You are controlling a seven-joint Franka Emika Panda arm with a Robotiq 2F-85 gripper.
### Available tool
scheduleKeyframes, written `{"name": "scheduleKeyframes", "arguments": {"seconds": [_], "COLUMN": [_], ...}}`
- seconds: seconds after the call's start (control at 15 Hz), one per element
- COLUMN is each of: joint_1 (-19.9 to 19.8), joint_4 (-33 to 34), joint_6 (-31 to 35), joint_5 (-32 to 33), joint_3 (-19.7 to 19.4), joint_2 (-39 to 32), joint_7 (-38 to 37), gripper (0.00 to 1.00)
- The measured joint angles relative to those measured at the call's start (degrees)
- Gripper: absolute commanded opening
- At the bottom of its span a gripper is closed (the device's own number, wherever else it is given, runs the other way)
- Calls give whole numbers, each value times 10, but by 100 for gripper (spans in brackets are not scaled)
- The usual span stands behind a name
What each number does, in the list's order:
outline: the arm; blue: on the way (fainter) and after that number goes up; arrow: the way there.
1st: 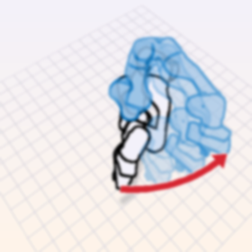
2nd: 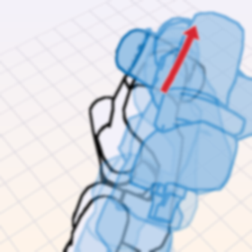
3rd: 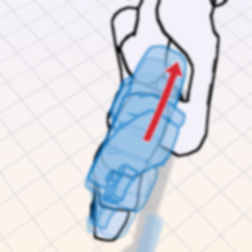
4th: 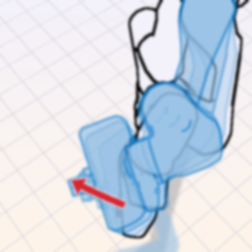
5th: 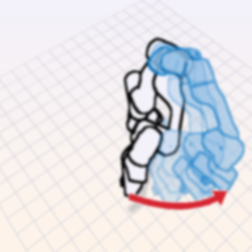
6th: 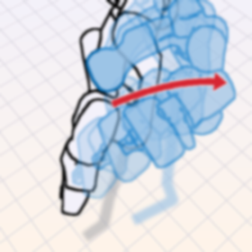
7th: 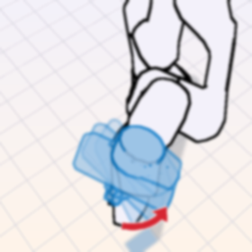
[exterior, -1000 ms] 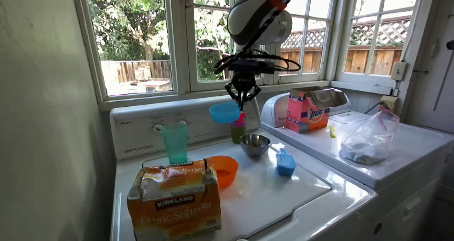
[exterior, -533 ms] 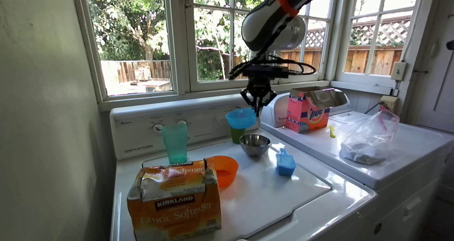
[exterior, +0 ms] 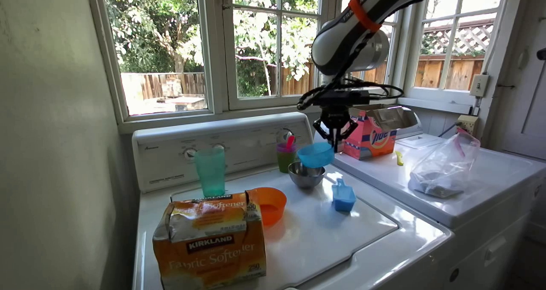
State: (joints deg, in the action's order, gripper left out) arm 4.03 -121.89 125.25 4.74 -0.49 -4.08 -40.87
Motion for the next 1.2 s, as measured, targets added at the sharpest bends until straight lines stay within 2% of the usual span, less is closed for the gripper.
{"name": "scheduleKeyframes", "arguments": {"seconds": [0.33,0.67,0.8,1.2], "joint_1": [-1,5,8,8], "joint_4": [-2,-2,-1,3], "joint_6": [0,-24,-39,-39], "joint_5": [129,233,251,251], "joint_3": [2,20,29,35], "joint_2": [13,26,28,33], "joint_7": [-77,-89,-89,-100], "gripper": [1,1,4,1]}}
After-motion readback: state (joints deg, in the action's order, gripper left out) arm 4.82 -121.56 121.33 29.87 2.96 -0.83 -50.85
